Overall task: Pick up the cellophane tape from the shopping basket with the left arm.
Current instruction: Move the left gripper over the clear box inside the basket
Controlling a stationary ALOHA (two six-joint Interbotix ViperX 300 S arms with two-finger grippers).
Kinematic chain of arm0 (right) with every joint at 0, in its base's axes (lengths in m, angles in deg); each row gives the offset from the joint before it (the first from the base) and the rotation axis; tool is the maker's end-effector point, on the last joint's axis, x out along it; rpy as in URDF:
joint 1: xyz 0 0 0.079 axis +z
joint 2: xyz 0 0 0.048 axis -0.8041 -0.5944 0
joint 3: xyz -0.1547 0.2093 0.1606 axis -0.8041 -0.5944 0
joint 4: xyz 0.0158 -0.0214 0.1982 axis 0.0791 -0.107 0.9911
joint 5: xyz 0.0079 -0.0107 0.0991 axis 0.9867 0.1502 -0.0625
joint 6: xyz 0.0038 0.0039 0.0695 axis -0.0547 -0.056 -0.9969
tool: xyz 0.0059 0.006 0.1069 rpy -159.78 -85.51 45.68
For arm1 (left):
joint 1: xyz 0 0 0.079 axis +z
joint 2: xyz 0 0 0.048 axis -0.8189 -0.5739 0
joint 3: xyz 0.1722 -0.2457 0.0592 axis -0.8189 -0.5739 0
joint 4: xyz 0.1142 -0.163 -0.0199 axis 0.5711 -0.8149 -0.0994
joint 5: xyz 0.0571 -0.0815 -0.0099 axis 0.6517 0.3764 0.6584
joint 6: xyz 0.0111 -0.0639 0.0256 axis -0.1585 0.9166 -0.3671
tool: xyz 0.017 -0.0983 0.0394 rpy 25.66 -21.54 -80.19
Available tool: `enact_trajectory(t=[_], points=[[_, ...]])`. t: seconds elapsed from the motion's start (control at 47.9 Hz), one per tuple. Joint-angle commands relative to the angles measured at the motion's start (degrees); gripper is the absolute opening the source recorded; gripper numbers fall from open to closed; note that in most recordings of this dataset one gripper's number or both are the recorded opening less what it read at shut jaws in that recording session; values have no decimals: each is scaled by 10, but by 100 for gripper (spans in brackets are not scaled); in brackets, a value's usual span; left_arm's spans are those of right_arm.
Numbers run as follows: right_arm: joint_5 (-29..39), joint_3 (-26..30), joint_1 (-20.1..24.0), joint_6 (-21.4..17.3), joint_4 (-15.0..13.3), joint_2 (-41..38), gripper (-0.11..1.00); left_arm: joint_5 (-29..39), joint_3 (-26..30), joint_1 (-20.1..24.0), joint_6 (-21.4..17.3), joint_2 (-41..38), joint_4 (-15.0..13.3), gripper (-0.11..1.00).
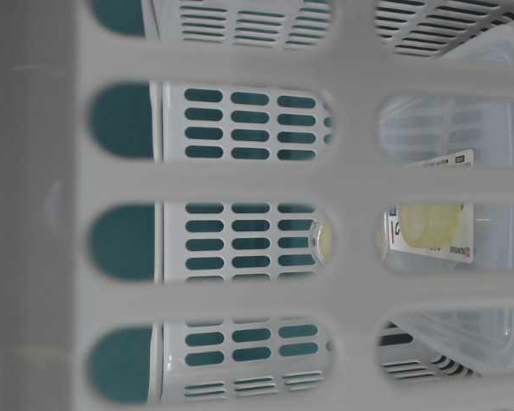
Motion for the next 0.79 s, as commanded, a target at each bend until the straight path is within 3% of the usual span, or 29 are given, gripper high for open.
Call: enact_trajectory(t=[0.0,0.188,0.459,0.772], points=[[-2,10,-6,-3,2,-5,1,50,55,9,11,-16,23,6],[44,11,-8,-3,3,9,0,210,157,9,25,-63,23,1],[87,17,-4,-1,3,33,0,364,299,6,24,-178,24,1],[107,18,-4,3,3,36,0,439,428,-7,18,-337,24,1]])
